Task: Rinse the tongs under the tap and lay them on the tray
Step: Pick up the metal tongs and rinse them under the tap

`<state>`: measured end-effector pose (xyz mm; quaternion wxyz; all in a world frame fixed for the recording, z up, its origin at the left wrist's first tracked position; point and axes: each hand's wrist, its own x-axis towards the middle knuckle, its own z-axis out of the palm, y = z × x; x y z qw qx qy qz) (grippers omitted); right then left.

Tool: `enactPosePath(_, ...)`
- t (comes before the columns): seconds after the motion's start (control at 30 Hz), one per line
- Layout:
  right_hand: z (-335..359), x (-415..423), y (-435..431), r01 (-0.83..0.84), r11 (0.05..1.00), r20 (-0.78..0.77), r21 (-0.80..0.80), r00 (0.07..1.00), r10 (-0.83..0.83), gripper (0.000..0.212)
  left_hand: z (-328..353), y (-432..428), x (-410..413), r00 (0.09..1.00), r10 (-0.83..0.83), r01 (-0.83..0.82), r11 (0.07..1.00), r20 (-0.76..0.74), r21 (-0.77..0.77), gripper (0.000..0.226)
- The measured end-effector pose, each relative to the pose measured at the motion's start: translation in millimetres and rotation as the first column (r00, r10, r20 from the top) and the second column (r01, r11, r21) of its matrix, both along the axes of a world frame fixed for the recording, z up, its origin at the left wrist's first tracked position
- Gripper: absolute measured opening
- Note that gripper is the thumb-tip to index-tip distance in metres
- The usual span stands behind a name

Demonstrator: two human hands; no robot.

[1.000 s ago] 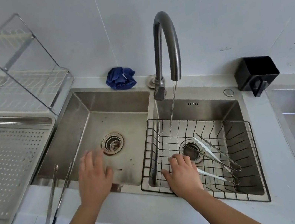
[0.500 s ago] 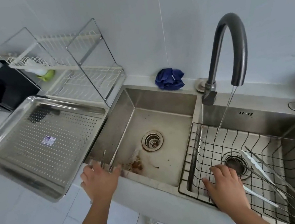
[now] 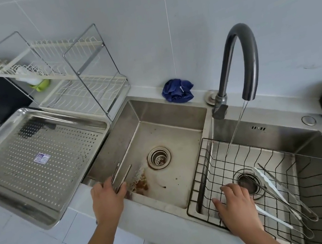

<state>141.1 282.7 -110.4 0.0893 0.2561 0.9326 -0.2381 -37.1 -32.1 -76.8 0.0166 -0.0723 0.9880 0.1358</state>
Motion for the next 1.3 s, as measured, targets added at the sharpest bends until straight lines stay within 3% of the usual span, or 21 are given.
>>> enactPosePath(0.13, -3, 1, 0, 0.003, 1.000, -0.006, 0.007, 1.000, -0.003, 0.052, 16, 24, -3, 0.999, -0.010, 0.014, 0.995, -0.039, 0.101, 0.061)
enactPosePath(0.27, -3, 0, -1, 0.035, 0.999, -0.028, -0.035, 0.999, -0.036, 0.051, 33, 61, 5, 0.999, -0.031, 0.032, 0.909, -0.009, 0.416, 0.051)
enactPosePath(0.4, 1, -3, 5, 0.104, 0.985, 0.003, -0.134, 0.994, -0.105, 0.047, 52, 101, 26, 0.969, -0.143, -0.061, 0.647, 0.200, 0.760, 0.038)
enactPosePath(0.5, 17, -11, 15, 0.179, 0.948, -0.037, -0.263, 0.980, -0.195, 0.043, 61, 128, 40, 0.893, -0.252, -0.234, 0.446, 0.372, 0.864, 0.059)
enactPosePath(0.6, 51, -29, 27, 0.204, 0.837, -0.142, -0.508, 0.938, -0.315, 0.031, 63, 153, 53, 0.802, -0.434, -0.306, 0.290, 0.410, 0.907, 0.077)
enactPosePath(0.73, 96, -57, 40, 0.153, 0.585, -0.202, -0.796, 0.844, -0.496, 0.033, 69, 185, 68, 0.786, -0.504, -0.218, 0.316, 0.358, 0.923, 0.049)
enactPosePath(0.87, 113, -69, 47, 0.144, 0.673, -0.311, -0.726, 0.804, -0.507, 0.044, 75, 206, 76, 0.804, -0.515, -0.095, 0.385, 0.299, 0.918, 0.021)
enactPosePath(1.0, 112, -73, 49, 0.169, 0.691, -0.340, -0.702, 0.773, -0.535, 0.045, 82, 217, 80, 0.805, -0.538, -0.035, 0.380, 0.252, 0.924, 0.037)
enactPosePath(1.2, 104, -77, 48, 0.213, 0.649, -0.277, -0.731, 0.775, -0.567, 0.015, 79, 229, 75, 0.820, -0.520, 0.011, 0.432, 0.239, 0.902, 0.038)
enactPosePath(1.3, 105, -82, 58, 0.236, 0.584, -0.231, -0.777, 0.755, -0.613, 0.015, 79, 239, 67, 0.810, -0.519, -0.025, 0.435, 0.273, 0.900, 0.029)
